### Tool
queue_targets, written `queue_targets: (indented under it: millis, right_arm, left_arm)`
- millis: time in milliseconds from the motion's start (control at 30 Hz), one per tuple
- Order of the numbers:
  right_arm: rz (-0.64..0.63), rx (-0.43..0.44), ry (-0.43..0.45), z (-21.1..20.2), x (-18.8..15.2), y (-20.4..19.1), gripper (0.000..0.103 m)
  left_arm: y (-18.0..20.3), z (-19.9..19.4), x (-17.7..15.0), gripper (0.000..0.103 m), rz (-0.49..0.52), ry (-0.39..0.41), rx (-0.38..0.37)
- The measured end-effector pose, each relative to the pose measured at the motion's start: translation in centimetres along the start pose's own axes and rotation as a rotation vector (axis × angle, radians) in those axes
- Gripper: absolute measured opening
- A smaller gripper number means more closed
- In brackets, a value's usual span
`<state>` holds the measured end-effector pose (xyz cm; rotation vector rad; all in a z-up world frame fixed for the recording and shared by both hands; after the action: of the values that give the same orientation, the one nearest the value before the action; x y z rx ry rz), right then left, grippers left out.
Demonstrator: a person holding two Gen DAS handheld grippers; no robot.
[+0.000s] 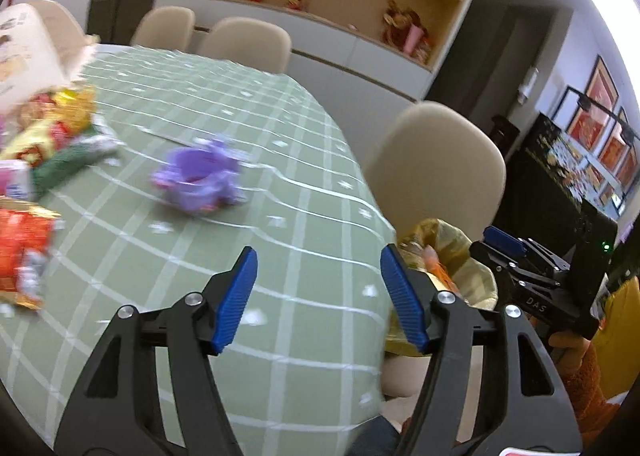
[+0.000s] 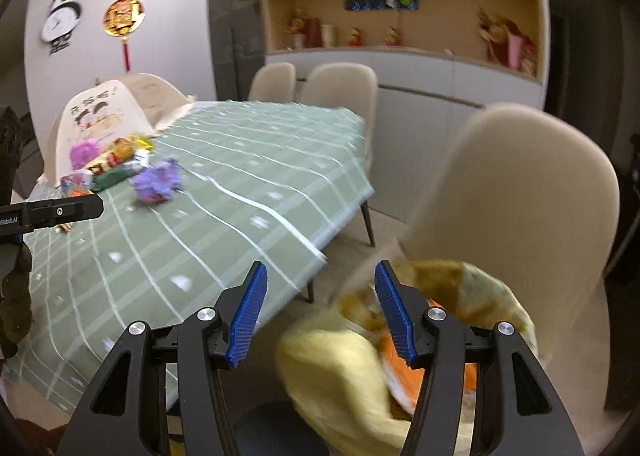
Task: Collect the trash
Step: 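Move both open tools back toward the remaining items on the table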
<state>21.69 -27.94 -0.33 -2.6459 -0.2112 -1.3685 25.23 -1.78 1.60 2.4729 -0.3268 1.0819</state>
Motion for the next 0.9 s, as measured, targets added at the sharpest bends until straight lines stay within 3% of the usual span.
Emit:
queue_targets:
  millis: [433,567,767,900]
  right_arm:
    - [-0.19,0.143,-0.006,5.7,3.4,-15.6,0.053]
    - [-0.228,0.185,-0.023,7.1,3.5,-18.8,0.053]
    - [-0.257,0.222,-0.075,8.5,2.9,-21.3,0.053]
    - [-0.26,0.252,-0.115,9.2,2.4,-21.8,0.053]
  left_arm:
    - [-16.4,-9.3,-1.3,0.061,-0.196,0.098,0.244]
    - [-20.5,-10.1,-1.7,0.061,-0.223,0.095,0.299]
    - [-25.2,-9.5,0.9,0.061,-0.152,0.119,0.33]
    - [-28.7,-7.2,2.1,0.061,-0.218,0.06,0.317]
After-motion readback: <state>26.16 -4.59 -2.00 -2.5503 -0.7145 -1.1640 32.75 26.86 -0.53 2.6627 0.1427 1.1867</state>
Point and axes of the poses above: each gripper's, at about its wrist camera, not at the fingertips, and z roughly the way its jaws point, y to its right, x to its top, the point moved 3 cm from there along z, roughly the way its jaws point, and after that the axes turned 4 degrees about x, right-handed, at the moved point
